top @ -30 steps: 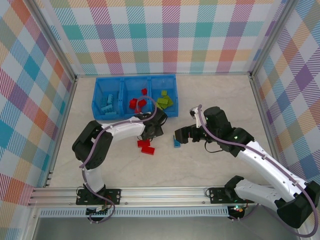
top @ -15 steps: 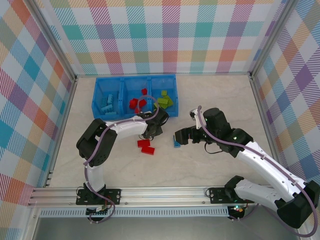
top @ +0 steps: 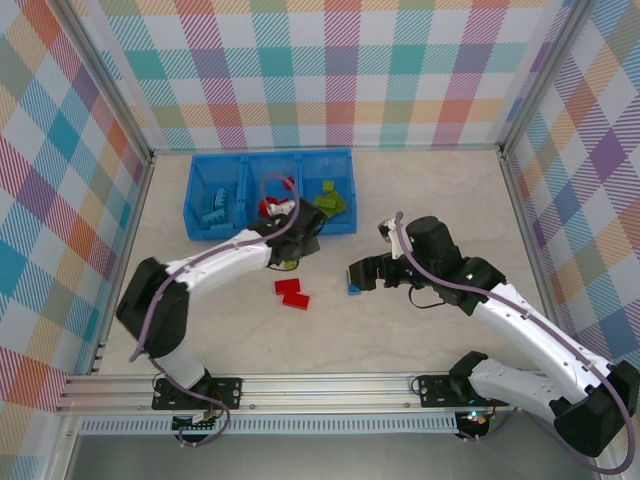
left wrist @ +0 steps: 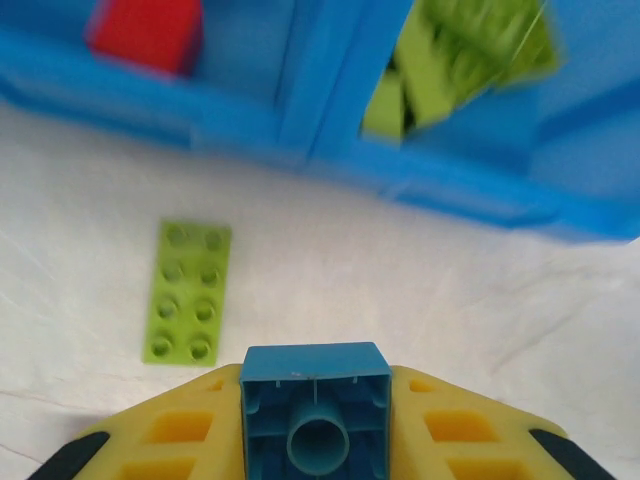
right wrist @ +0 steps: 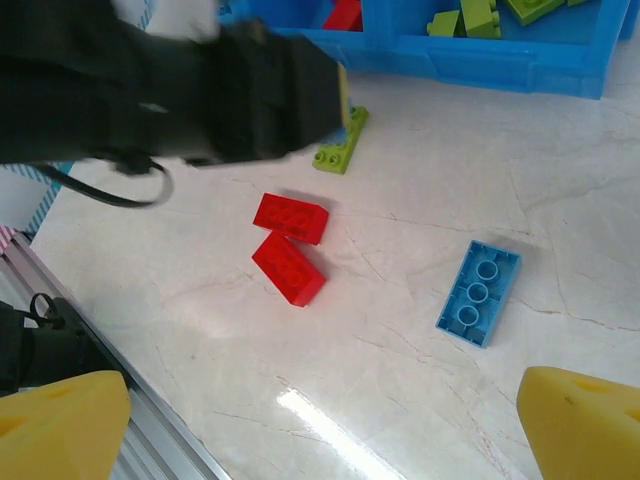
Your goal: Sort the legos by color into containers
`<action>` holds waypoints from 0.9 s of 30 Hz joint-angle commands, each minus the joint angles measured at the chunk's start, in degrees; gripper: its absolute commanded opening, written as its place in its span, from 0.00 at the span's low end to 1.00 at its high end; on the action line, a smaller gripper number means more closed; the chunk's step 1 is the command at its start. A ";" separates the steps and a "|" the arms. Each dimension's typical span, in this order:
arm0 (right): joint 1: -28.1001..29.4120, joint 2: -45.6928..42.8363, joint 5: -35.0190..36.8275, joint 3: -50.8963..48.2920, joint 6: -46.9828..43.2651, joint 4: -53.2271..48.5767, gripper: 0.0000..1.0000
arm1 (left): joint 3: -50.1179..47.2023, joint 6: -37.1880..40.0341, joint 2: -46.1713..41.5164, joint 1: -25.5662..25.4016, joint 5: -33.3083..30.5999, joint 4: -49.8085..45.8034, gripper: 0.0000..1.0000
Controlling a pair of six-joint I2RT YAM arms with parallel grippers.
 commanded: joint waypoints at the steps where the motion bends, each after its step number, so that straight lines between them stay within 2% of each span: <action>1: 0.06 -0.44 -2.12 -0.52 1.21 1.22 1.00 | 2.68 4.00 -2.93 6.52 -6.05 -3.25 0.28; 7: 0.08 -1.78 -2.24 -1.12 2.43 1.59 1.00 | 8.03 5.60 -1.09 22.19 -6.13 -1.62 0.27; 10: 0.08 -2.71 -2.09 -1.67 3.02 1.52 1.00 | 14.24 5.08 4.26 27.07 -9.59 -5.16 0.28; 12: 0.08 -3.07 -1.56 -2.16 3.58 1.31 1.00 | 17.91 4.62 8.29 29.47 -9.02 -6.52 0.29; 14: 0.08 -2.63 0.31 -1.87 4.83 -0.10 1.00 | 20.48 4.07 11.54 31.36 -6.95 -6.58 0.32; 16: 0.12 -1.20 1.24 -0.64 5.38 -2.39 1.00 | 23.01 4.39 14.17 32.58 -4.90 -6.50 0.40; 20: 0.24 1.51 0.03 1.22 6.14 -4.25 1.00 | 27.42 5.95 17.06 33.51 -2.40 -7.39 0.50; 24: 1.09 3.01 -1.01 1.72 8.04 -2.71 1.00 | 26.58 7.11 14.35 33.74 -1.56 -7.33 0.54; 27: 2.35 4.87 -0.93 1.92 9.04 -1.41 1.00 | 23.04 8.10 8.59 33.59 2.59 -6.25 0.53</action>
